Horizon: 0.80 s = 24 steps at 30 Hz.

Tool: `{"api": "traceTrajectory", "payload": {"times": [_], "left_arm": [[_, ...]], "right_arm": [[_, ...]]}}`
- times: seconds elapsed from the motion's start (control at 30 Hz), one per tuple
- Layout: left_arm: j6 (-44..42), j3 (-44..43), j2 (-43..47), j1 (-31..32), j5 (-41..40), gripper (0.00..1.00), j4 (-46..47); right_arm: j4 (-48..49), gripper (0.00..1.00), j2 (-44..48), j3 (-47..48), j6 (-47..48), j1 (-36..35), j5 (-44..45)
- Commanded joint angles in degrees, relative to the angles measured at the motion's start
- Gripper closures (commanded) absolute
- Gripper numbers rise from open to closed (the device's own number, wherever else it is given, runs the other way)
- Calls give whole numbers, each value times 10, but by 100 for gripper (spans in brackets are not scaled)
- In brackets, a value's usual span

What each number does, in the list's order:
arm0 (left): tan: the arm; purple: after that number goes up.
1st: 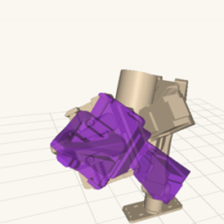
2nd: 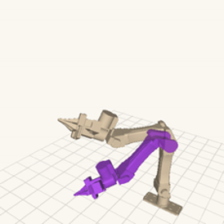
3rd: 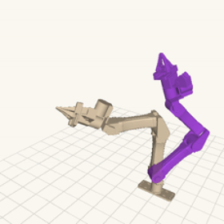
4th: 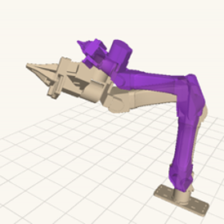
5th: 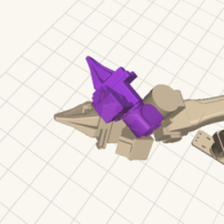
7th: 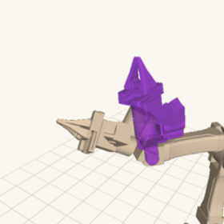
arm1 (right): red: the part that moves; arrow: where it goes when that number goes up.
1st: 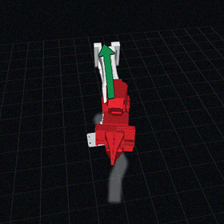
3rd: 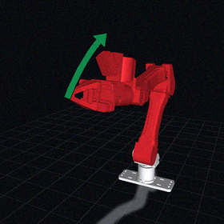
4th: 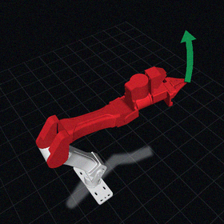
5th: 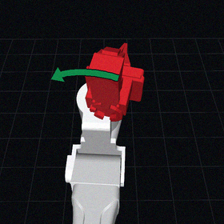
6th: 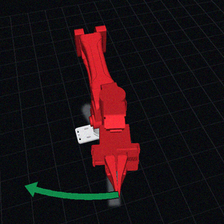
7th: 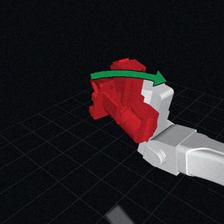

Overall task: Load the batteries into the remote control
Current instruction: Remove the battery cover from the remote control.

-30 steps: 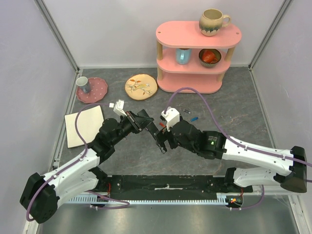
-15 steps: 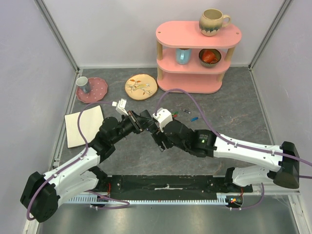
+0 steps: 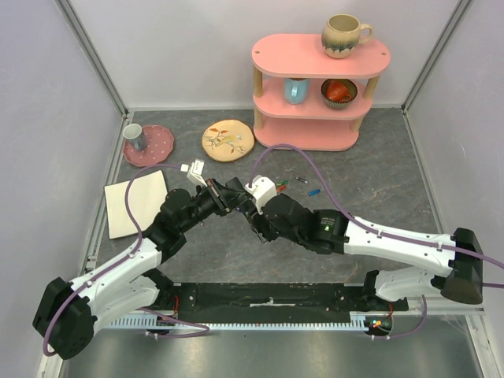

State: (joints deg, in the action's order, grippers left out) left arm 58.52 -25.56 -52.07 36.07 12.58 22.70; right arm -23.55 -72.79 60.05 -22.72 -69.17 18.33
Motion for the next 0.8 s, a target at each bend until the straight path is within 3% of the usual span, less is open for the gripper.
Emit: {"api": "traceTrajectory", "payload": {"times": [0.0, 0.47, 0.63, 0.77], "left_arm": [[1, -19, 13, -2, 0, 98, 8], [-21, -27, 15, -14, -20, 98, -12], [-37, -24, 34, -17, -31, 98, -41], [-46, 1, 88, -24, -32, 98, -75]], "right_arm": [[4, 57, 22, 2, 4, -1, -1], [-21, 58, 78, -20, -9, 0, 7], [-76, 56, 82, -28, -38, 8, 104], [-90, 56, 78, -97, -63, 125, 77]]}}
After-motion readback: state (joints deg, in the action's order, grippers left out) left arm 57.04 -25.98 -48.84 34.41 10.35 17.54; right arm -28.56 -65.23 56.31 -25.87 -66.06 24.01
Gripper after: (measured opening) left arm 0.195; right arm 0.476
